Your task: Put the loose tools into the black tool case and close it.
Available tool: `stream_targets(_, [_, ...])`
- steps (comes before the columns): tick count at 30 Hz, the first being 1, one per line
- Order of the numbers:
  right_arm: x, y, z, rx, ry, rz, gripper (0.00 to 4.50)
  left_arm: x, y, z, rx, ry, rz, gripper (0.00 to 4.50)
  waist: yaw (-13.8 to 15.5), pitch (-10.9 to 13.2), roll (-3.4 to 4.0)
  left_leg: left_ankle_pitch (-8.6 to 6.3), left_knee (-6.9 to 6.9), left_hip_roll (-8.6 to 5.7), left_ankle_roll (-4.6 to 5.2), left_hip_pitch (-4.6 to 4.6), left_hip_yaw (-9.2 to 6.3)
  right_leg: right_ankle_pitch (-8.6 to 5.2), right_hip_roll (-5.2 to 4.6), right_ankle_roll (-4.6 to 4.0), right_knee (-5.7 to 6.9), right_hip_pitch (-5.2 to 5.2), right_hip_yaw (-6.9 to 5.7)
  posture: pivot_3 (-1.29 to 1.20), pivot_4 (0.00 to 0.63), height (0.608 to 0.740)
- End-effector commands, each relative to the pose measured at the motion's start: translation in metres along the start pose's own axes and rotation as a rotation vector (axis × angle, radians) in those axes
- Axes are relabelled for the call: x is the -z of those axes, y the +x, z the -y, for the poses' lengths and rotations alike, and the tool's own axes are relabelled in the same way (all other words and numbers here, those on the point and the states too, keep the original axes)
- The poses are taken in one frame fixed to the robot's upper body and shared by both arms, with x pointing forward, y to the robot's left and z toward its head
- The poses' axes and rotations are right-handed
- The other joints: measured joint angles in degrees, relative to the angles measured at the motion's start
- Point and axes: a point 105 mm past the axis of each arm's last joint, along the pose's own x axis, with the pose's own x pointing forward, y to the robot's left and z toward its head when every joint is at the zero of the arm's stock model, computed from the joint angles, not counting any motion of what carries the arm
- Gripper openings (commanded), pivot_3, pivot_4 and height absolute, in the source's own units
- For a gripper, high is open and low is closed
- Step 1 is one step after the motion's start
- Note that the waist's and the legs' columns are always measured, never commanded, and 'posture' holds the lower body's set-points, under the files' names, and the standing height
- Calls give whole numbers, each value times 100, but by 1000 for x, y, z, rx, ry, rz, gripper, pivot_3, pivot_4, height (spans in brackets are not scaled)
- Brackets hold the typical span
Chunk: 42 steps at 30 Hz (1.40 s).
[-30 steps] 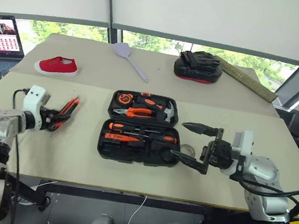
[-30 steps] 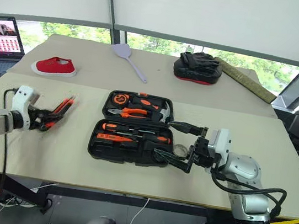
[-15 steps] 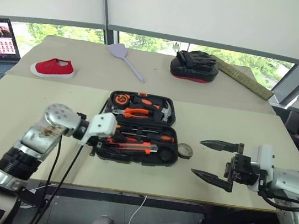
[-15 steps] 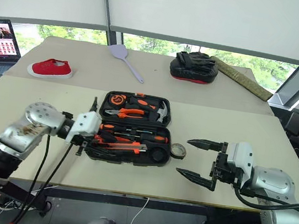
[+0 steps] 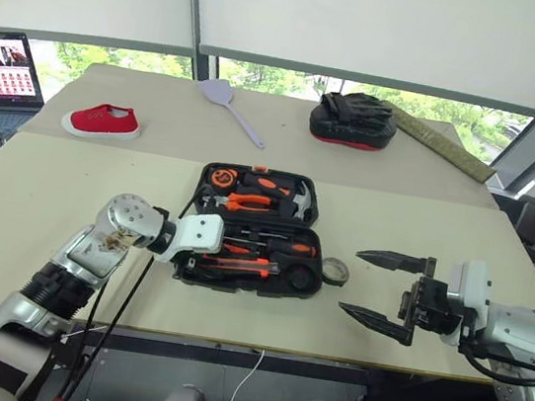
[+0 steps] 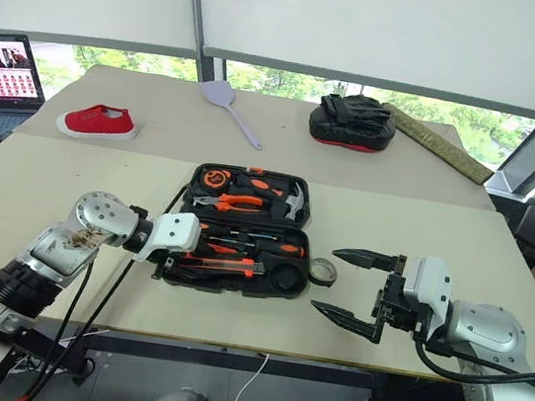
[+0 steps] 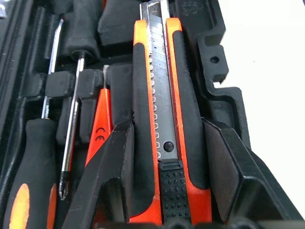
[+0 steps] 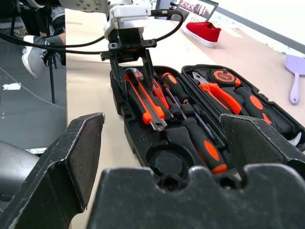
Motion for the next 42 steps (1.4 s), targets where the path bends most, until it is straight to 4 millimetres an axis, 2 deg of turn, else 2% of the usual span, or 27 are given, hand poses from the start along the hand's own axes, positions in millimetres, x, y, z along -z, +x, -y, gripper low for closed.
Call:
stream_targets(1, [-8,1,2,8,-25,26,4500,7,-3,5,21,13,-50,1664,-1,0,0,0,0,0,0,0,0,1,1,-2,0,0,0,0,150,740])
stream_targets(3, [-7,2,3,9,-26,27,4500,7,-2,7,31,-1,-47,1664,-6,0,0,0,0,0,0,0,0,2,1,-3,0,0,1,0,150,740])
stream_targets(4, [-7,2,3,10,-26,28,4500,8,-2,9,40,2,-46,2462,-8,0,1,0,0,1,0,1,0,2,3,-3,0,0,3,0,150,740])
stream_targets(7, [-7,3,5,11,-25,31,4500,4,0,6,21,45,-9,3155,-13,-1,1,0,0,4,0,2,0,2,8,-3,0,-1,6,0,150,740])
stream_targets(8, [-7,4,6,12,-23,33,4500,-1,0,2,4,72,33,3630,-16,-1,2,-1,-1,4,1,2,0,2,9,-5,0,-2,9,0,150,740])
stream_targets(9, [-8,4,7,14,-22,34,4500,-4,-1,0,-8,91,63,3910,-14,-1,2,-1,-1,4,1,2,0,4,9,-7,-1,-2,12,0,150,740])
stream_targets(11, [-5,3,7,9,-19,23,4500,-17,-4,-8,-49,39,188,4433,-5,-1,2,-2,-1,3,2,1,0,10,9,-17,-3,-2,12,0,150,740])
stream_targets(14, [-2,2,8,15,-10,18,4500,-34,-25,-22,-84,-24,378,4433,8,0,-1,-1,2,1,2,-8,1,10,12,-16,-5,-2,17,0,150,740])
stream_targets(16, [-1,2,8,22,-5,22,4500,-38,-39,-19,-35,-53,455,4433,-3,1,-1,-1,9,3,2,-10,1,10,26,-16,-4,-4,31,0,150,740])
stream_targets(20, [2,5,7,37,2,30,4500,-30,-36,-13,-30,-75,444,3416,-25,-1,1,-1,7,4,3,-1,0,10,31,-16,2,-3,43,0,150,740])
stream_targets(21, [3,6,6,40,3,33,4500,-26,-33,-11,-31,-69,428,2923,-20,0,1,-1,8,4,3,0,0,10,31,-15,3,-2,43,0,150,740])
stream_targets(25, [4,12,4,52,9,49,4500,-10,-11,1,-38,-83,372,1507,-12,-1,1,-1,9,1,3,0,1,10,32,-15,3,-1,50,0,150,740])
stream_targets(29, [5,13,4,57,14,50,4500,1,9,1,-89,-112,317,95,14,0,1,-1,13,0,2,-3,2,11,32,-14,4,0,51,0,150,740])
stream_targets(33, [6,12,2,60,19,49,4500,11,20,7,-63,-142,252,41,16,-2,3,-1,16,0,2,-1,2,12,32,-13,4,5,53,0,150,740])
stream_targets(38, [7,14,-5,53,42,55,4500,23,30,8,-85,-262,193,41,34,-13,19,1,22,0,4,7,2,11,32,-6,8,16,54,0,150,740])
stream_targets(42, [7,16,-6,55,47,60,4500,44,38,27,-14,-449,80,41,32,-25,29,10,25,-2,17,16,1,-2,32,20,8,30,58,0,150,740])
